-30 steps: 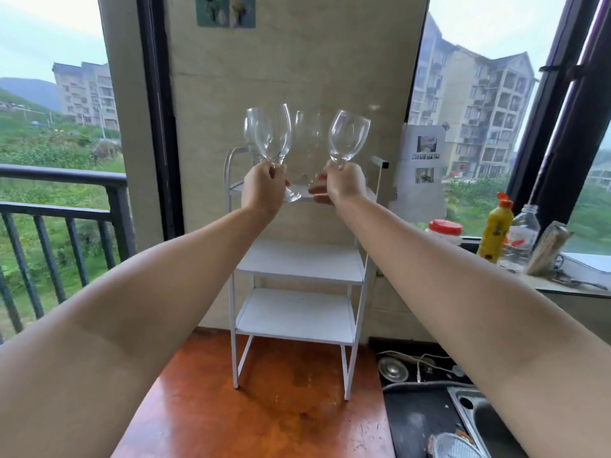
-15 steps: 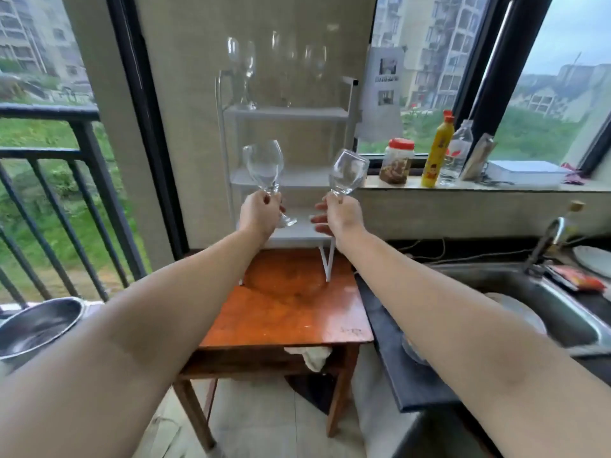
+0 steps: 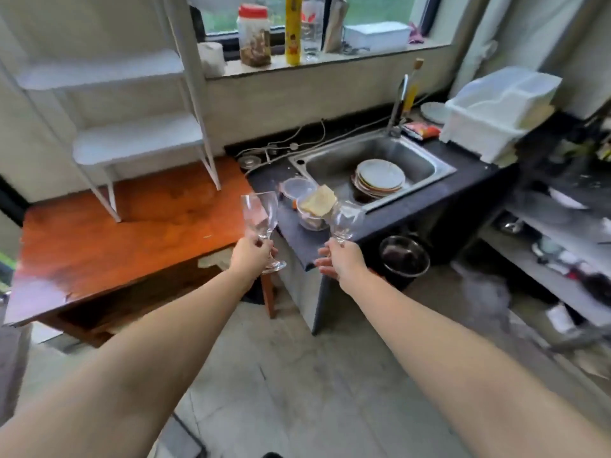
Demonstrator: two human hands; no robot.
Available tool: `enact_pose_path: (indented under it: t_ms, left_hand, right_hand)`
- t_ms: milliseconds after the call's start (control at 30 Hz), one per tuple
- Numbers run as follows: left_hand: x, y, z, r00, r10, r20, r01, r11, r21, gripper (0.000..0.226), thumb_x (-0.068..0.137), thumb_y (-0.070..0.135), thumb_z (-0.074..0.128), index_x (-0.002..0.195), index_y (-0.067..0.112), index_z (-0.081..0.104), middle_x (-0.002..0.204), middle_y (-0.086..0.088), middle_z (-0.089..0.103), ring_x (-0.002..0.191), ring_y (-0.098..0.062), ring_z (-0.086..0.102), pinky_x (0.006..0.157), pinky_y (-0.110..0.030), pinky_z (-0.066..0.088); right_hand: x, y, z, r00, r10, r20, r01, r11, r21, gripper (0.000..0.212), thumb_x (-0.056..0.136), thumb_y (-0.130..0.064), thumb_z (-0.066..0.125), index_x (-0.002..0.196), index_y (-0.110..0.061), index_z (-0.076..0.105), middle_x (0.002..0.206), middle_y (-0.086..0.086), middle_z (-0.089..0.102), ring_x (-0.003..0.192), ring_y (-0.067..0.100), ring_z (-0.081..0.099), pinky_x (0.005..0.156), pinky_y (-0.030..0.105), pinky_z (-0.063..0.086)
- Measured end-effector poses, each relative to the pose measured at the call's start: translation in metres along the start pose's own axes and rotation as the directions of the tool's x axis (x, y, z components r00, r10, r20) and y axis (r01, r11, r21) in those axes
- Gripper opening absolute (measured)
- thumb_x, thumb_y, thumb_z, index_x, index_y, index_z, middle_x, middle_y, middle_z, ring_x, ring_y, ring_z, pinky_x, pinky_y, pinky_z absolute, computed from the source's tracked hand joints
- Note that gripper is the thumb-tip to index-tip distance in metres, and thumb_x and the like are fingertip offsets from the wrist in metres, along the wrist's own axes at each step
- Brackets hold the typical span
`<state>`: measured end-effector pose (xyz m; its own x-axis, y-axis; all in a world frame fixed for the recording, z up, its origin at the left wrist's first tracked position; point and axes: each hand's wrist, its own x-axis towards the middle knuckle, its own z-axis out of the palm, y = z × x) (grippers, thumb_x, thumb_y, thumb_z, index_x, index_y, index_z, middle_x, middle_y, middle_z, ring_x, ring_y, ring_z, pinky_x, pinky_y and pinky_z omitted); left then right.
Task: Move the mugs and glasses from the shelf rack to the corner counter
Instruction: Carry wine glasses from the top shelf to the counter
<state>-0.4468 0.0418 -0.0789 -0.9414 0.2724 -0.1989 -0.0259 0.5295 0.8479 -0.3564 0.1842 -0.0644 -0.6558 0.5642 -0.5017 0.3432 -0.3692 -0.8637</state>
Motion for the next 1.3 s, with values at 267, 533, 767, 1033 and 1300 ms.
enact_pose_path:
  t_ms: [267,533,767,1033,1300]
  left_hand:
    - [-0.062,0.022,0.165,0.894,-0.037,0.446,-0.029,0.99,0.141,0.021,0.091,0.011,0.055,0.073,0.009,0.066,0.074,-0.005,0.067,0.053,-0.011,0.055,0.051,-0.021,0.044]
    - [-0.169,0.097,0.35,0.667,0.043,0.744,-0.155,0.984,0.082,0.016,0.093,0.009,0.055,0.079,0.006,0.063,0.041,0.014,0.059,0.034,0.005,0.047,0.039,-0.004,0.034]
    - [-0.227,0.133,0.474,0.545,0.031,0.838,-0.242,0.963,0.121,0.019,0.091,0.009,0.058,0.093,-0.007,0.069,0.054,0.014,0.067,0.042,0.003,0.049,0.045,-0.006,0.04]
    - [-0.269,0.192,0.606,0.335,-0.001,0.942,-0.349,0.929,0.125,0.01,0.092,0.008,0.056,0.095,0.005,0.065,0.077,0.004,0.069,0.058,-0.007,0.054,0.054,-0.014,0.044]
    - [-0.27,0.295,0.733,0.183,0.013,0.983,-0.418,0.906,0.066,0.013,0.091,0.002,0.056,0.097,-0.004,0.064,0.074,0.0,0.066,0.058,-0.007,0.052,0.043,-0.006,0.042]
  right_hand:
    - [-0.025,0.067,-0.194,0.965,0.188,-0.185,-0.14,0.959,0.245,0.015,0.099,-0.007,0.043,0.086,-0.008,0.049,0.078,0.005,0.056,0.034,0.006,0.06,0.034,0.015,0.046]
    - [-0.081,0.103,-0.393,0.933,0.23,-0.277,-0.117,0.922,0.37,0.022,0.101,-0.009,0.042,0.08,-0.011,0.049,0.079,0.006,0.058,0.035,0.004,0.058,0.036,0.015,0.047]
    - [-0.117,0.125,-0.522,0.847,0.278,-0.453,-0.062,0.898,0.435,0.023,0.102,-0.01,0.04,0.081,-0.009,0.049,0.079,0.006,0.056,0.036,0.005,0.058,0.036,0.017,0.047]
    - [-0.117,0.118,-0.637,0.737,0.3,-0.605,0.049,0.87,0.491,0.02,0.102,-0.008,0.04,0.084,-0.006,0.049,0.079,0.007,0.055,0.038,0.007,0.059,0.034,0.017,0.046]
    - [-0.083,0.067,-0.757,0.613,0.324,-0.721,0.187,0.827,0.53,0.019,0.101,-0.009,0.043,0.084,-0.009,0.052,0.077,0.005,0.058,0.04,0.008,0.06,0.035,0.017,0.047]
